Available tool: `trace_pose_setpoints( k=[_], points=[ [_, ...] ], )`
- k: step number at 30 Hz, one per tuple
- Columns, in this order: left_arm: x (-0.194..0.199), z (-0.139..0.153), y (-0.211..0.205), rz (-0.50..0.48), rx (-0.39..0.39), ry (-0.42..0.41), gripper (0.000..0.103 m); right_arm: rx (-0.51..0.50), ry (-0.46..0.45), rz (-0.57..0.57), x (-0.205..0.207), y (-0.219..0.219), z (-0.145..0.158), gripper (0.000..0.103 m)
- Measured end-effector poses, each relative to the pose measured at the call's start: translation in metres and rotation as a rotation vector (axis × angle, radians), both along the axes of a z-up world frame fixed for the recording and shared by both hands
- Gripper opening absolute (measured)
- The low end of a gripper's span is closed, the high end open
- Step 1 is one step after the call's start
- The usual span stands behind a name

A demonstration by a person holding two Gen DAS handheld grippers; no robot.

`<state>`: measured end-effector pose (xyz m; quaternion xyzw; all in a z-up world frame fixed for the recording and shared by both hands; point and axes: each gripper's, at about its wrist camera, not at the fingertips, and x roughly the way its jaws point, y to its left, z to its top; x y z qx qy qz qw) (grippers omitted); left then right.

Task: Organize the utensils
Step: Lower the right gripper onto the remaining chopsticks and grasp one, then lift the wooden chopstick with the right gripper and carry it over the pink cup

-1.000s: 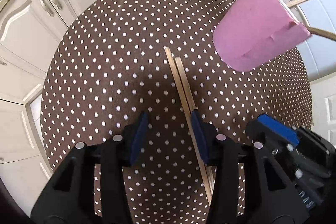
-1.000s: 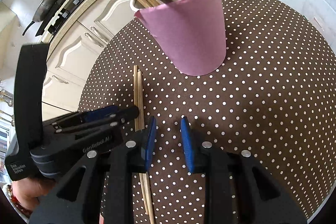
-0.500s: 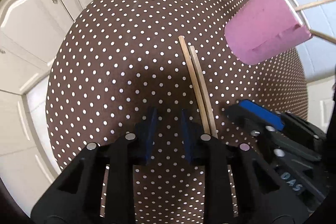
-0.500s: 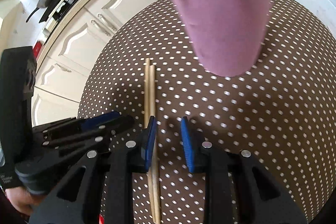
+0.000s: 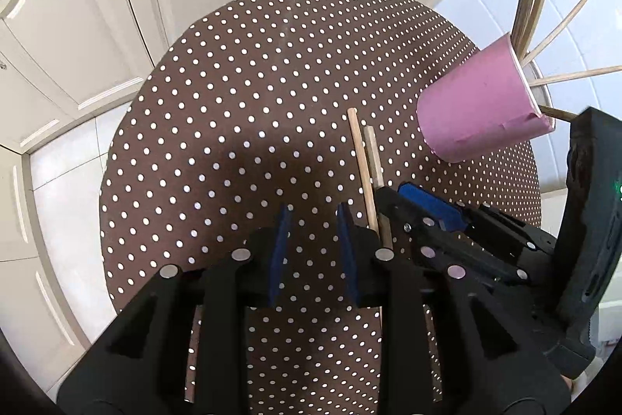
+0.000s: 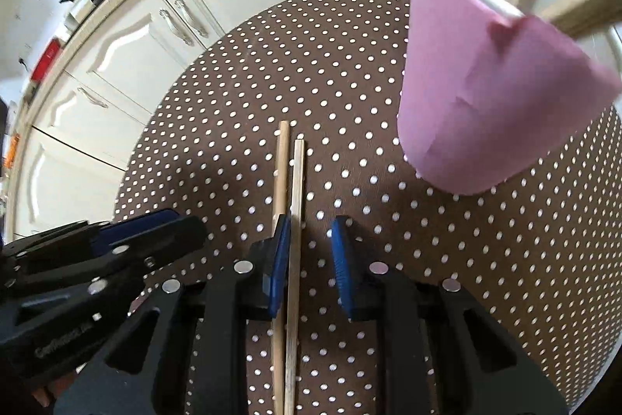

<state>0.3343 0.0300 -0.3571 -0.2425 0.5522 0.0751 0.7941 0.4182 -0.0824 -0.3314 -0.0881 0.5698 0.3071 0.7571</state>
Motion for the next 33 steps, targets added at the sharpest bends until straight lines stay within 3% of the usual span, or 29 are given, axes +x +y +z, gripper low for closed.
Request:
trace_pose_setpoints(
  k=[3, 4, 5, 6, 12, 19, 25, 28, 33],
  points=[
    [-0.003, 0.001, 0.007, 0.0, 0.009, 0.007, 0.026, -0.032, -0.014, 0.016, 0.003, 0.008, 0.0, 0.019],
    [-0.003, 0.0, 0.009, 0.005, 0.001, 0.01, 0.026, -0.041, -0.018, 0.022, 0.003, 0.009, 0.0, 0.016],
    [-0.002, 0.0, 0.01, 0.011, -0.007, 0.009, 0.026, -0.043, -0.016, 0.027, 0.003, 0.008, 0.0, 0.007],
    [0.0, -0.001, 0.009, 0.014, -0.012, 0.011, 0.026, -0.041, -0.004, 0.032, 0.004, 0.005, -0.001, 0.006],
    [0.02, -0.001, -0.004, -0.016, -0.024, 0.001, 0.026, 0.01, 0.07, 0.0, 0.004, -0.031, -0.001, 0.005],
    [0.05, -0.017, -0.026, -0.022, -0.009, 0.078, 0.026, 0.053, 0.114, -0.058, 0.007, -0.075, -0.003, 0.005],
    [0.072, -0.021, -0.04, -0.028, 0.08, 0.14, 0.026, 0.053, 0.107, -0.062, 0.013, -0.084, -0.002, 0.005],
    [0.073, -0.022, -0.046, -0.038, 0.129, 0.153, 0.014, 0.048, 0.116, -0.063, 0.021, -0.08, -0.003, 0.006],
    [0.059, -0.023, -0.041, -0.001, 0.07, 0.134, 0.006, 0.035, 0.106, -0.041, 0.025, -0.066, -0.003, 0.008]
  ],
)
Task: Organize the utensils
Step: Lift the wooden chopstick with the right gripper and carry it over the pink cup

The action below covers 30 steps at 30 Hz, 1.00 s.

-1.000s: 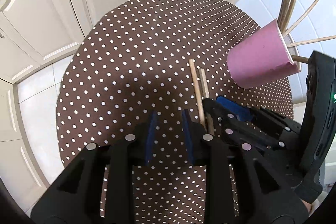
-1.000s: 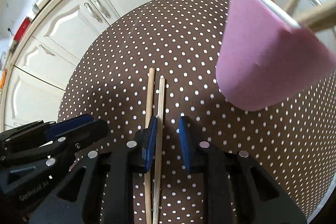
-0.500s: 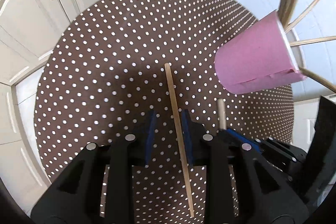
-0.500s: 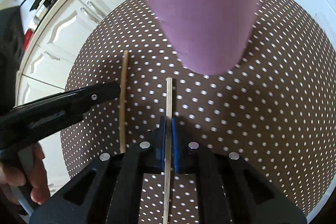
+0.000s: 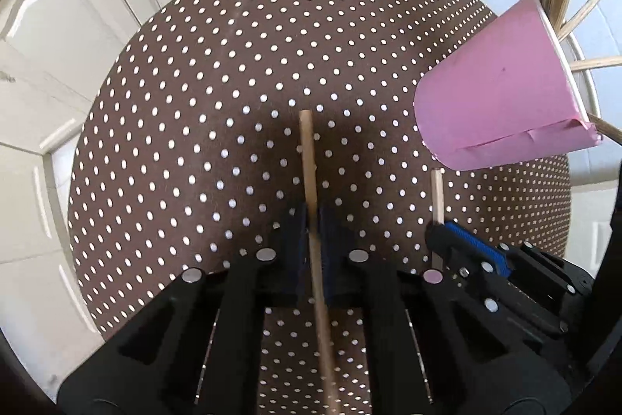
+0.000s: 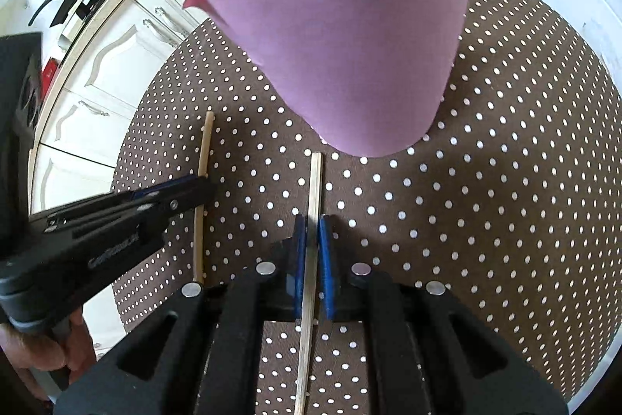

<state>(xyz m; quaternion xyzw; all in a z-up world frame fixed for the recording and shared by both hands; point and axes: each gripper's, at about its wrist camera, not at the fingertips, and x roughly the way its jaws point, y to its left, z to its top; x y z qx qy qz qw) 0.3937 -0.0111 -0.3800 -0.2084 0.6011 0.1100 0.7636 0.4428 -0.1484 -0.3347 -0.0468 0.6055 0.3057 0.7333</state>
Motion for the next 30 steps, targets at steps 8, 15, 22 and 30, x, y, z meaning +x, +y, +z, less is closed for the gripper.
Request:
trace_pose_setpoints(
  k=[8, 15, 22, 30],
  points=[
    [-0.029, 0.011, -0.012, 0.036, -0.069, -0.063, 0.006, -0.007, -0.011, 0.049, 0.0, 0.019, 0.0, 0.007],
    [-0.053, 0.043, -0.019, 0.056, -0.077, -0.154, 0.005, 0.129, 0.035, 0.033, -0.004, -0.005, 0.014, 0.005],
    [-0.071, 0.083, -0.03, 0.08, -0.056, -0.23, 0.005, 0.252, 0.001, 0.009, -0.01, -0.045, 0.046, 0.005],
    [-0.081, 0.138, -0.049, 0.115, -0.013, -0.35, 0.005, 0.321, -0.164, -0.01, -0.009, -0.085, 0.094, 0.005]
  ],
)
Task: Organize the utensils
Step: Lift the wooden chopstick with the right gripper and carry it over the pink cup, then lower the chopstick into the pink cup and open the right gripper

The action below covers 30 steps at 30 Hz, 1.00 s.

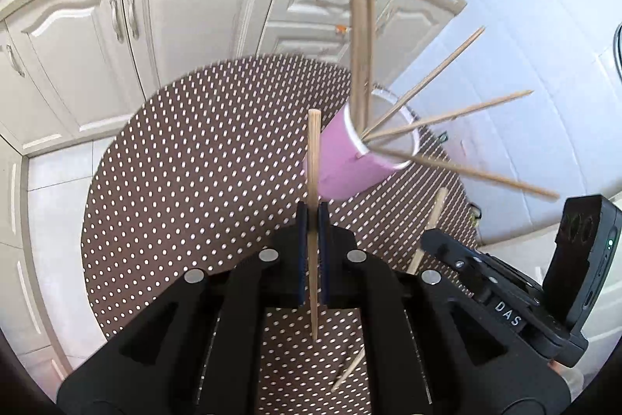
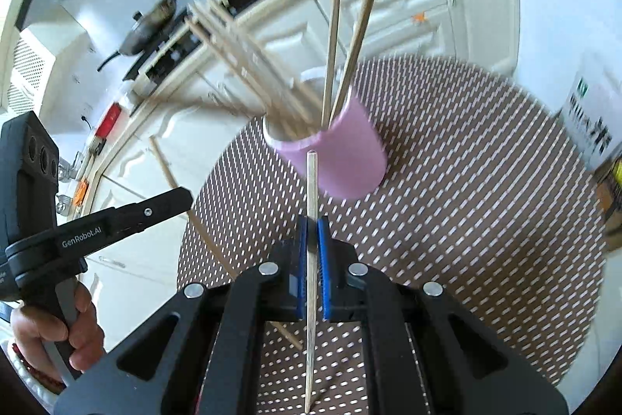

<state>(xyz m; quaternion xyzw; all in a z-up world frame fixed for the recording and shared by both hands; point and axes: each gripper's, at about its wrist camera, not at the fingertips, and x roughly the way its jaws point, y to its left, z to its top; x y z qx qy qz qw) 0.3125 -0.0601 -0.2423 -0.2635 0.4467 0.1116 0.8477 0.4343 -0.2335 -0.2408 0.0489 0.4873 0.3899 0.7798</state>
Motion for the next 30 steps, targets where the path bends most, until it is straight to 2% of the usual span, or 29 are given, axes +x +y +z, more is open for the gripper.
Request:
trace_pose_setpoints(
  k=[5, 12, 21, 26, 30],
  points=[
    [0.005, 0.029, 0.0, 0.037, 0.027, -0.08, 0.005, 0.029, -0.104, -0.033, 0.011, -0.028, 0.025, 0.005],
    [0.01, 0.066, -0.003, 0.073, 0.063, -0.178, 0.005, 0.069, -0.262, -0.072, 0.029, -0.044, 0.069, 0.005],
    [0.02, 0.113, -0.001, 0.109, 0.133, -0.308, 0.005, 0.153, -0.445, -0.075, 0.045, -0.039, 0.133, 0.005],
    [0.028, 0.12, 0.002, 0.13, 0.164, -0.34, 0.005, 0.187, -0.502, -0.069, 0.05, -0.029, 0.154, 0.005],
    [0.039, 0.113, 0.001, 0.123, 0.181, -0.327, 0.005, 0.208, -0.529, -0.059, 0.05, -0.021, 0.161, 0.005]
  ],
)
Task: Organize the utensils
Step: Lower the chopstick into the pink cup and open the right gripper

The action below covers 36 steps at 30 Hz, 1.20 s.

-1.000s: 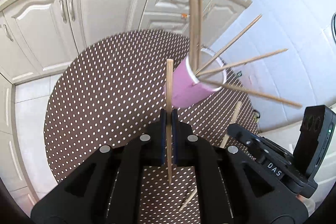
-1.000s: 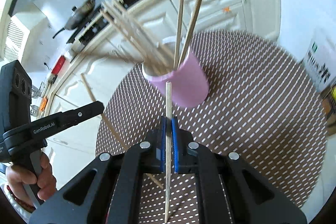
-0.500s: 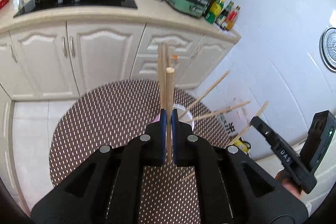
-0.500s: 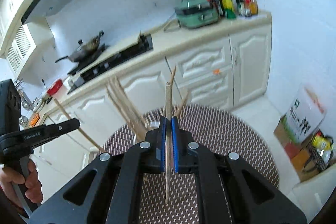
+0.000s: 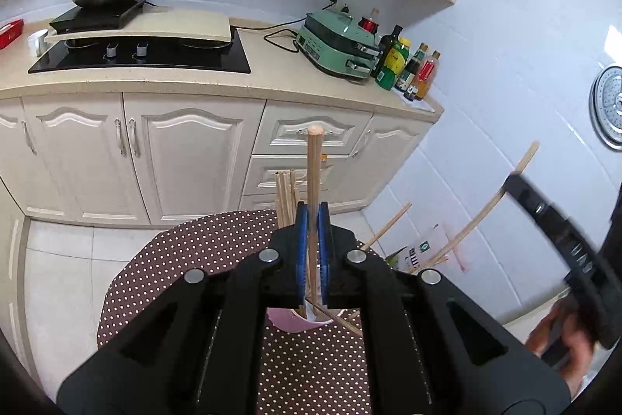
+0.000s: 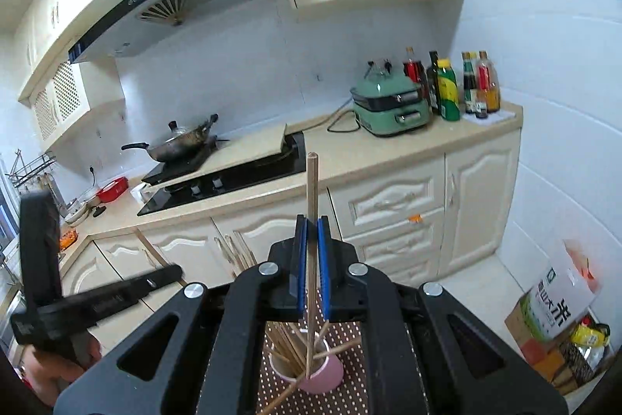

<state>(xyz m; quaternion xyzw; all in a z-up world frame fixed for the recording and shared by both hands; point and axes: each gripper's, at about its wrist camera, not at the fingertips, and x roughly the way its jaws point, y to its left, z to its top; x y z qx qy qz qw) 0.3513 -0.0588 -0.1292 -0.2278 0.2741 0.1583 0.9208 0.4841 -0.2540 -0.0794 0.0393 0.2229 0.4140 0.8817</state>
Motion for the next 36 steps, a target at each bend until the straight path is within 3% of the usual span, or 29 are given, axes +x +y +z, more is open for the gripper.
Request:
trace_pose_setpoints(
  k=[7, 21, 36],
  points=[
    [0.012, -0.029, -0.008, -0.026, 0.018, 0.043, 0.005, -0.05, -0.034, 0.029, -0.005, 0.018, -0.011, 0.005],
    [0.01, -0.061, -0.019, -0.057, 0.008, 0.122, 0.005, -0.169, 0.04, 0.077, -0.024, 0.026, -0.057, 0.005],
    [0.008, -0.065, -0.038, -0.07, 0.017, 0.187, 0.007, -0.227, 0.119, 0.118, -0.035, 0.023, -0.082, 0.005]
  ],
)
